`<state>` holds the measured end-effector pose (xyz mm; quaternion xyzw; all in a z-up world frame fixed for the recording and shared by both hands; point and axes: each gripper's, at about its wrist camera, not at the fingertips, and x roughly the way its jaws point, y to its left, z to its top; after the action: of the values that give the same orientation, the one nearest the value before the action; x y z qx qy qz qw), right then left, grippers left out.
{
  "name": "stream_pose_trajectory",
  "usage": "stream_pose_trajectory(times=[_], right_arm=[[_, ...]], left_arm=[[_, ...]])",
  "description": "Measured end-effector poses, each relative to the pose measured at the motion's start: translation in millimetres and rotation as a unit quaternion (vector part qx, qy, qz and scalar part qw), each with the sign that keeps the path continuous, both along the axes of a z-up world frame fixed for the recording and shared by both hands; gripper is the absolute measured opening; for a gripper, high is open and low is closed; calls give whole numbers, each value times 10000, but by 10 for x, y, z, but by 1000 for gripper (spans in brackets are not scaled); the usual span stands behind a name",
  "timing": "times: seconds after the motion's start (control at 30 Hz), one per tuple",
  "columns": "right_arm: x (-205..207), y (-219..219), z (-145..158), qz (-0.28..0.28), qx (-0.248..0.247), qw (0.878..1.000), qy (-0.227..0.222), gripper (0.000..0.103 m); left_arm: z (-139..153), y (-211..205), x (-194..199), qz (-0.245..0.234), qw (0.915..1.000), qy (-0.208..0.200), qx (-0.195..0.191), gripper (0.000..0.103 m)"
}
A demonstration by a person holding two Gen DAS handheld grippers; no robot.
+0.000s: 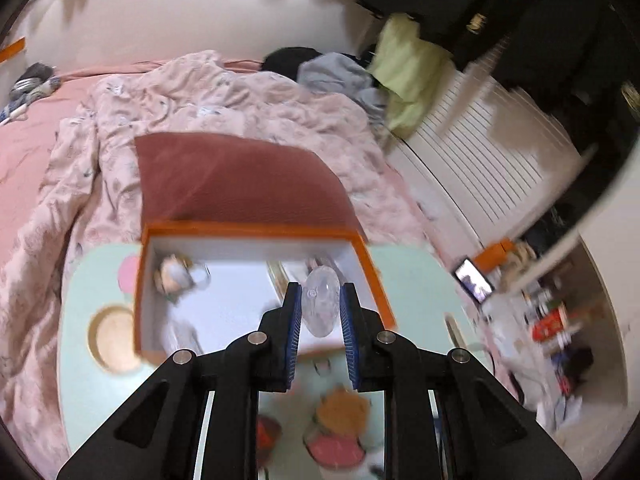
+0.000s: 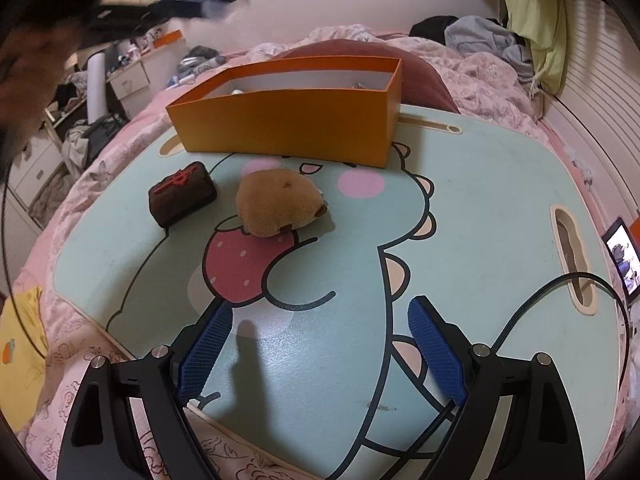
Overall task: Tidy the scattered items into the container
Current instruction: 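Grasp the clear plastic case in the box with the left gripper, place on table, then grasp the pink heart-shaped item in the box with the right gripper, place on table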
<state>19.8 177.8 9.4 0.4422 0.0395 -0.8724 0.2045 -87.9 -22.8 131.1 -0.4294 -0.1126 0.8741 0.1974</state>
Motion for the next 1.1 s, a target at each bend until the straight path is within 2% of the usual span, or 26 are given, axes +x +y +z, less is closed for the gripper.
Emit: stream_pose_trajectory(times=[0.2, 0.37, 0.47, 0.5, 0.53, 0.6, 0.7, 0.83, 0.9, 1.03, 1.1], right_arm=[[-6, -4, -6, -8, 50, 10000, 4, 90], [-10, -6, -14, -8, 74, 10000, 5, 90], [-13, -4, -15, -5, 68, 10000, 4, 90], [-13, -4, -15, -6, 69, 10000, 5, 90], [-14, -2, -15, -6, 69, 10000, 5, 90], [-15, 1, -19, -4, 67, 10000, 6, 90], [-26, 23, -21, -21, 19, 10000, -10, 90], [-71, 122, 52, -112, -204, 9997, 3, 89], [-90, 140, 185, -112, -186, 9997, 127, 76], [-288, 42, 641, 135, -180, 9990, 396, 60], [-488, -61, 850, 252, -148, 9985, 467, 45]], left_arm=[[-577, 148, 338, -241, 9987, -222, -384, 21], [-784, 191, 370, -162, 9989, -344, -288, 21], [-821, 125, 364, 50, 9991, -412, -66, 22], [-815, 99, 371, 93, 9991, -413, 3, 28], [-804, 73, 385, 148, 9991, -408, 34, 42], [-778, 24, 453, 364, 9989, -304, 25, 63], [-758, -53, 622, 662, 9977, -49, -145, 66], [-804, -144, 923, 971, 9944, 55, -421, 66], [-813, -122, 1104, 1047, 9922, 136, -658, 66], [-831, -15, 1418, 1069, 9876, 478, -1043, 66], [-880, 0, 1450, 1129, 9868, 477, -1057, 66]])
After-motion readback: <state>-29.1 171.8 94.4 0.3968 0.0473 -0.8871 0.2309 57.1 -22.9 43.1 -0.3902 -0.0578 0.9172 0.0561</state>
